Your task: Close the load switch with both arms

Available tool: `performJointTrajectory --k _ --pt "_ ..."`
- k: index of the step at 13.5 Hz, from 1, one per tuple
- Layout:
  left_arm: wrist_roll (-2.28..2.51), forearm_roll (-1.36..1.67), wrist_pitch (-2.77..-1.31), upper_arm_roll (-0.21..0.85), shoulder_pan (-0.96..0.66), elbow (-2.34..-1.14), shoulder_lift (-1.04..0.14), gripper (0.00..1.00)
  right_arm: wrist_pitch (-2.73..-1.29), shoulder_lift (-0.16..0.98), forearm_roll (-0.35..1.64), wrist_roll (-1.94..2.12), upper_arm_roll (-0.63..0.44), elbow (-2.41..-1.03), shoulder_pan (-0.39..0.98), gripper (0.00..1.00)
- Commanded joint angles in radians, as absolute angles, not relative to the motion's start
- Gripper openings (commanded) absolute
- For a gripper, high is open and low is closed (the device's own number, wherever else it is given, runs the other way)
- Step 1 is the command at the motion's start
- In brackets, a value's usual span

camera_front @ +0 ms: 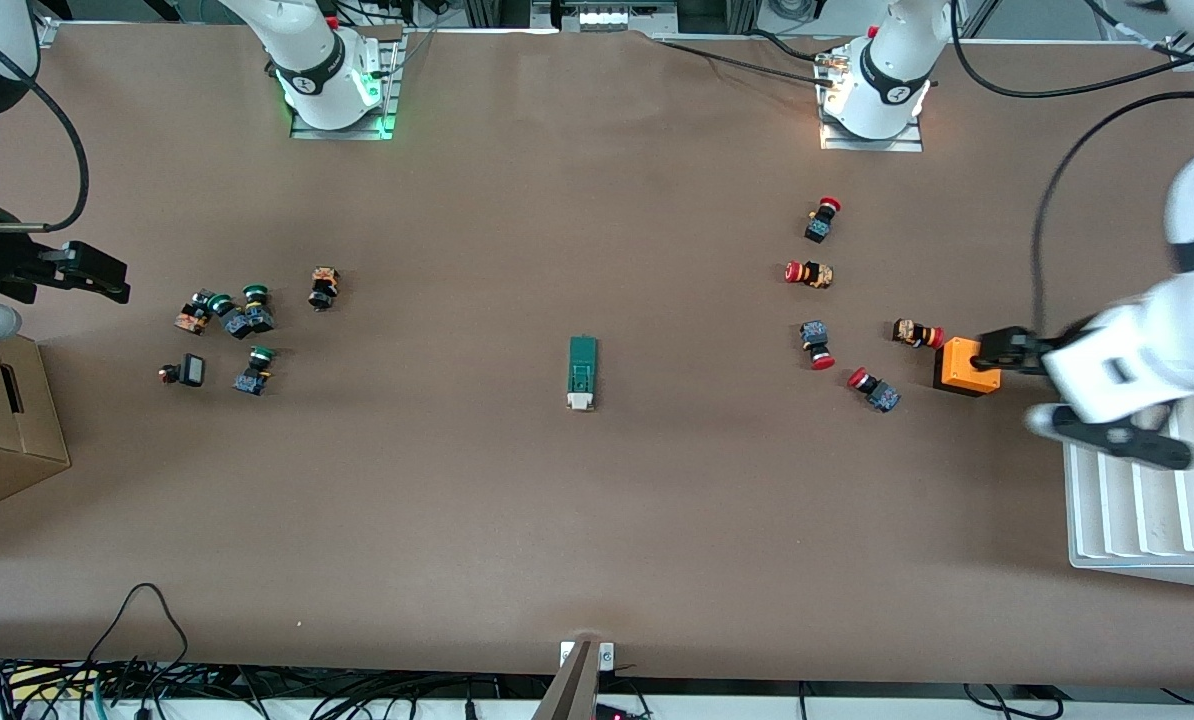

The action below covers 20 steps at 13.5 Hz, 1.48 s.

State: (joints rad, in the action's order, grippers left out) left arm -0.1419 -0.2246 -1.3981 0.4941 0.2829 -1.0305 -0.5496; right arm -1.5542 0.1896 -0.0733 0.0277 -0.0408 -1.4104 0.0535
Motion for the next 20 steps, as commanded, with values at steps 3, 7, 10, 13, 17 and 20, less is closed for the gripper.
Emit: performJointTrajectory --k 3,7,10,13,17,20 --pt "-0.261 -0.026 -1.452 0.009 0.010 -1.150 -0.333 1.00 -1.552 0.189 -0.087 0.043 -0.041 -1.405 0.052 1.00" --pt "-0.258 -0.011 -1.587 -0.184 -0.162 -1.418 -0.132 1.00 -1.554 0.189 -0.087 0.025 -0.048 -1.401 0.048 1.00" --pt "-0.242 -0.009 -1.676 -0.204 -0.186 -1.561 -0.039 1.00 -1.554 0.187 -0.087 -0.078 -0.041 -1.401 0.052 1.00" --pt "-0.224 0.011 -1.719 -0.202 -0.183 -1.606 -0.028 1.00 -1.557 0.189 -0.087 -0.077 -0.043 -1.401 0.051 1.00" --pt "-0.198 0.031 -1.726 -0.196 -0.172 -1.621 -0.028 1.00 -1.563 0.189 -0.089 -0.016 -0.041 -1.401 0.051 1.00" --pt "-0.202 0.029 -1.723 -0.189 -0.166 -1.618 -0.037 1.00 -1.578 0.190 -0.091 0.153 -0.049 -1.402 0.045 1.00"
